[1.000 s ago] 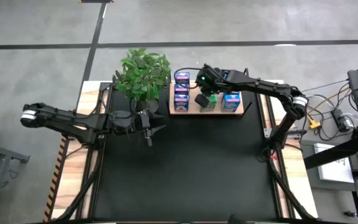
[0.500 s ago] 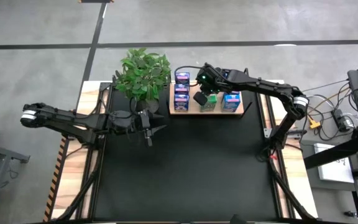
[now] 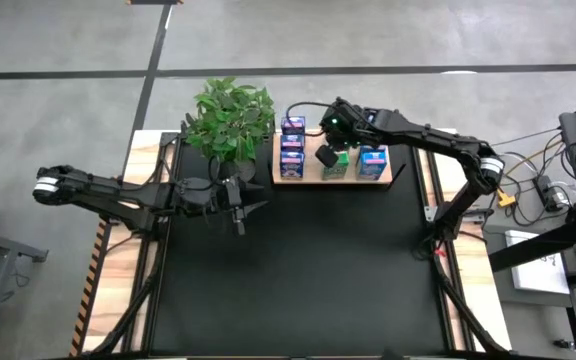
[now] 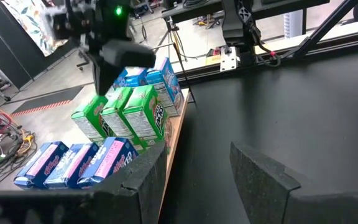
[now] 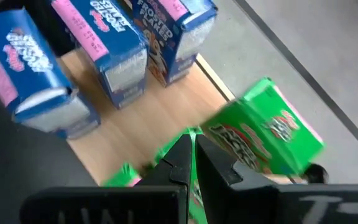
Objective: Stack cereal on shelf
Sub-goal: Adjust the green cereal boxes
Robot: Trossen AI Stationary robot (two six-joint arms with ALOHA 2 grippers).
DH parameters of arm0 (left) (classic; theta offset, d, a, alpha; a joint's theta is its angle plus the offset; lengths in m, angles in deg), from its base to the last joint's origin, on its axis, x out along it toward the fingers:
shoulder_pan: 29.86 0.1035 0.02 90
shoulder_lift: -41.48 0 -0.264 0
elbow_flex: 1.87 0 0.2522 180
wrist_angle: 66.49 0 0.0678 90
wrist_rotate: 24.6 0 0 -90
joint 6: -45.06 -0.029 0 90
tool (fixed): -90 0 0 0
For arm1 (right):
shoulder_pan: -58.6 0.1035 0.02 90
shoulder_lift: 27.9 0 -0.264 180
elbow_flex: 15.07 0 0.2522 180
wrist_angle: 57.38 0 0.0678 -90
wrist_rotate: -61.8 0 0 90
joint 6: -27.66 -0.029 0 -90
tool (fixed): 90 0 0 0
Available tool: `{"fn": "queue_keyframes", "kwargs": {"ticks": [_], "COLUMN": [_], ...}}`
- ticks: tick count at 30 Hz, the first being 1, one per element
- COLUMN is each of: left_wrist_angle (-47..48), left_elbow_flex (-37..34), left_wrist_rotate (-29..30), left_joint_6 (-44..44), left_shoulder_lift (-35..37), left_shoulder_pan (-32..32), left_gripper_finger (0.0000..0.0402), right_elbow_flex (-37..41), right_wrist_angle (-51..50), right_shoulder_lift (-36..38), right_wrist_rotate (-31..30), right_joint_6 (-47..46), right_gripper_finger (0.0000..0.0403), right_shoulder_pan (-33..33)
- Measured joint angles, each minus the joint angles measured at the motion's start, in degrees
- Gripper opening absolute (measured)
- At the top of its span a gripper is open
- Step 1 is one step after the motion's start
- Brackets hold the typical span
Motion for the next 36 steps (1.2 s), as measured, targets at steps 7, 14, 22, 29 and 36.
{"fn": "queue_keyframes", "kwargs": {"ticks": [7,14,22,29,36], "left_wrist_angle": [0.0,0.4,0.4,0.3,0.3], "left_elbow_flex": [0.0,0.0,0.0,0.0,0.0], "left_wrist_rotate": [0.0,0.0,0.0,0.0,0.0], "left_joint_6": [0.0,0.0,0.0,0.0,0.0], "left_shoulder_lift": [0.0,0.0,0.0,0.0,0.0], "left_shoulder_pan": [0.0,0.0,0.0,0.0,0.0], "left_gripper_finger": [0.0161,0.0161,0.0161,0.0161,0.0161], "right_elbow_flex": [-1.4,0.0,0.2,0.2,0.2], "right_wrist_angle": [-7.8,-9.4,-9.2,-8.9,-7.9], "right_shoulder_lift": [1.9,0.5,-0.9,-0.8,-0.8], "right_wrist_rotate": [0.0,0.1,0.4,0.5,0.5], "right_joint_6": [0.5,0.2,-1.2,-2.6,-3.5], "right_gripper_finger": [0.0013,0.0013,0.0013,0.0013,0.0013], "right_shoulder_pan": [-2.2,-3.0,-3.0,-2.9,-2.7]}}
